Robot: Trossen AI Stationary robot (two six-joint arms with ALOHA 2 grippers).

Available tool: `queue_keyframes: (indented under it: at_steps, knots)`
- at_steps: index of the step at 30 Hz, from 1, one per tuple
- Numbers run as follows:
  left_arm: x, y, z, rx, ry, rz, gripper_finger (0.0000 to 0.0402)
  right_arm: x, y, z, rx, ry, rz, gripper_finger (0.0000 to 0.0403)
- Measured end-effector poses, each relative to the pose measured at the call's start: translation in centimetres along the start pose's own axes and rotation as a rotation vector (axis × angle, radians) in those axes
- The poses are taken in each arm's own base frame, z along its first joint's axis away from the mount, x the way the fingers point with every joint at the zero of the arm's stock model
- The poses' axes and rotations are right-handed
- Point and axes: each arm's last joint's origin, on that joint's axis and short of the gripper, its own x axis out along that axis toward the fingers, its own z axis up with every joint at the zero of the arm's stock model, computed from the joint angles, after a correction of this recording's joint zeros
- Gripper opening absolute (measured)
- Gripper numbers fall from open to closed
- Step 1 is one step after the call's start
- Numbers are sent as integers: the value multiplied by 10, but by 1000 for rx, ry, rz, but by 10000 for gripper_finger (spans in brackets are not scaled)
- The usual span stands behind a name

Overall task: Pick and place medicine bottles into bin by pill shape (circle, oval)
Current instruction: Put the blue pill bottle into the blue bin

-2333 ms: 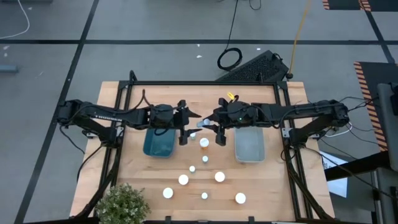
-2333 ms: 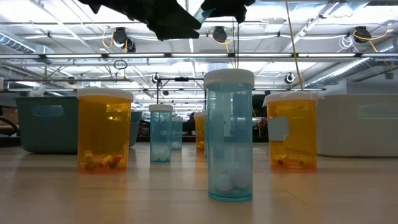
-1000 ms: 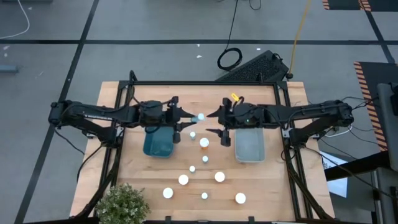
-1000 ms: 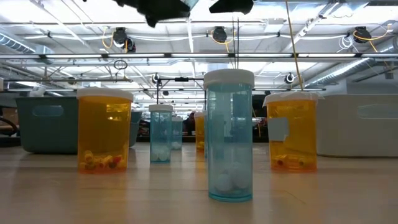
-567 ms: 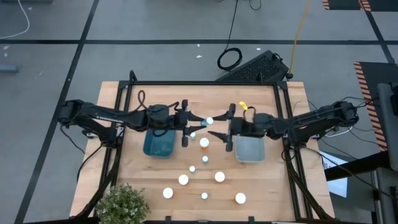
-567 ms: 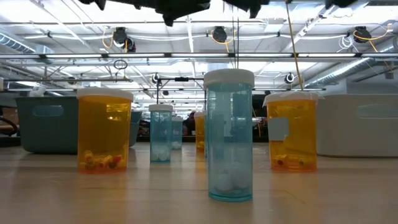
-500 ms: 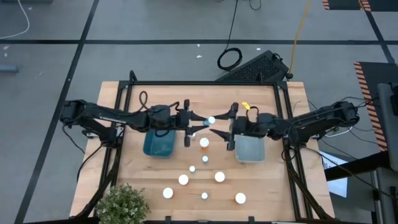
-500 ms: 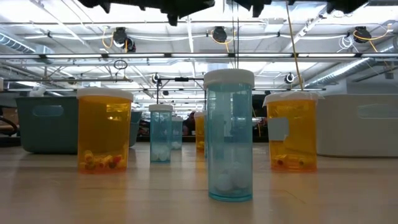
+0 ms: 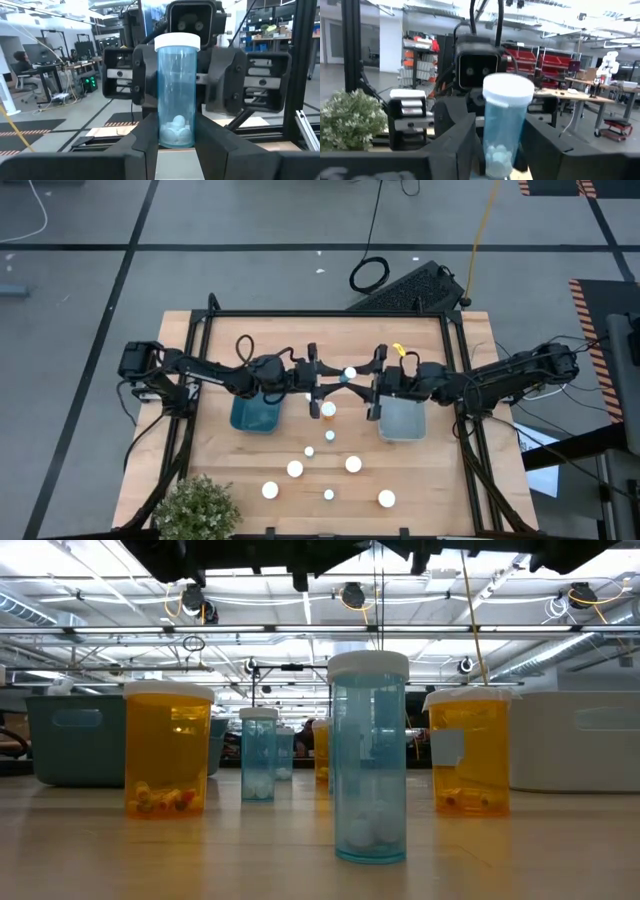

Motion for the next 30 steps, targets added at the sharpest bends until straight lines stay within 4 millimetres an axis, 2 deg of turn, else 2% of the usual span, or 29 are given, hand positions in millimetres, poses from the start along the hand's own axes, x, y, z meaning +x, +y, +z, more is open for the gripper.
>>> queue_keyframes:
  at_steps: [9,16,18,22,26,30]
  knots:
    - [0,0,0,3,3,-2,108,0,0,-2,-6,19,3,94]
    - [0,0,-3,1,43,-6,114,0,1,-4,-13,41,6,97]
    - [-1,0,-4,-12,64,-5,134,0,1,-5,-14,53,8,97]
    - [-4,1,-4,-20,121,-2,205,0,1,-9,5,85,14,97]
    - [-18,2,5,27,239,-20,279,0,2,-10,6,95,15,97]
    - [-38,7,15,44,381,-19,328,-1,1,-14,-2,143,12,98]
